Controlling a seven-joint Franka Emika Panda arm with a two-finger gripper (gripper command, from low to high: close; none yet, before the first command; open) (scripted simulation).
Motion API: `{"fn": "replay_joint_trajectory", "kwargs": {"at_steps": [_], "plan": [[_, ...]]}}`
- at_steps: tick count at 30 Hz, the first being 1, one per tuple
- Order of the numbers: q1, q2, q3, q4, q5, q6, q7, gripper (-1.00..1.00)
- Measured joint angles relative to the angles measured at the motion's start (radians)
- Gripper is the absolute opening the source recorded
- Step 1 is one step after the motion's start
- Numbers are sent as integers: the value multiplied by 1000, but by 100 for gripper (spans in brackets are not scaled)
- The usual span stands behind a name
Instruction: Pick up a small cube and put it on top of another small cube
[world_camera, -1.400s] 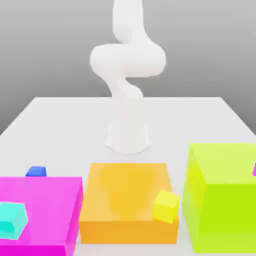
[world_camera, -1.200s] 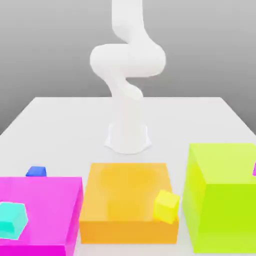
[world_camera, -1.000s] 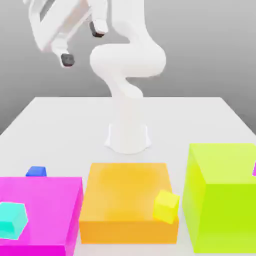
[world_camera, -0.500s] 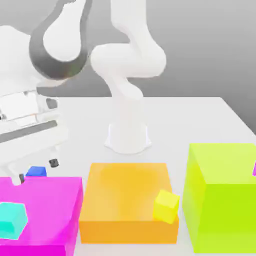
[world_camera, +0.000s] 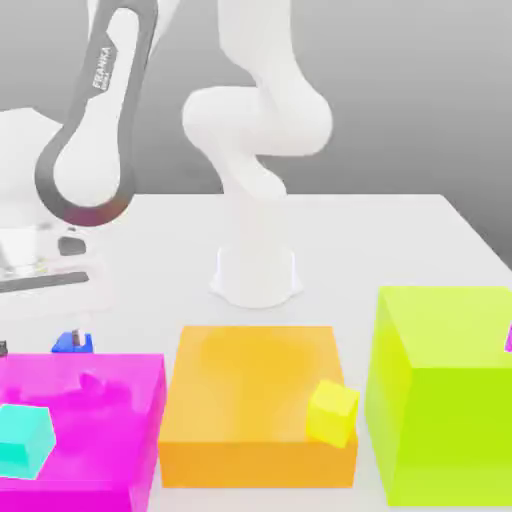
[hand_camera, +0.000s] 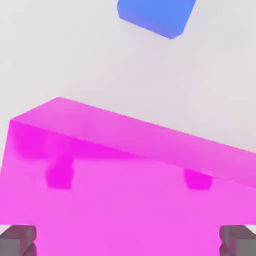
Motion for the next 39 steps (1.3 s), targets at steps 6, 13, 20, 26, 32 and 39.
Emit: {"fn": "replay_joint_trajectory", "kwargs": {"at_steps": [6, 13, 20, 26, 32, 39], "plan": [[0, 0, 0, 0, 0, 0, 0, 0], [0, 0, 0, 0, 0, 0, 0, 0], [45, 270, -156, -109, -39, 132, 260, 0], [-42, 299, -52, -95, 51, 168, 199, 0], [-138, 297, 66, -74, 159, 203, 110, 0], [-162, 295, 95, -69, 188, 213, 85, -100]]}}
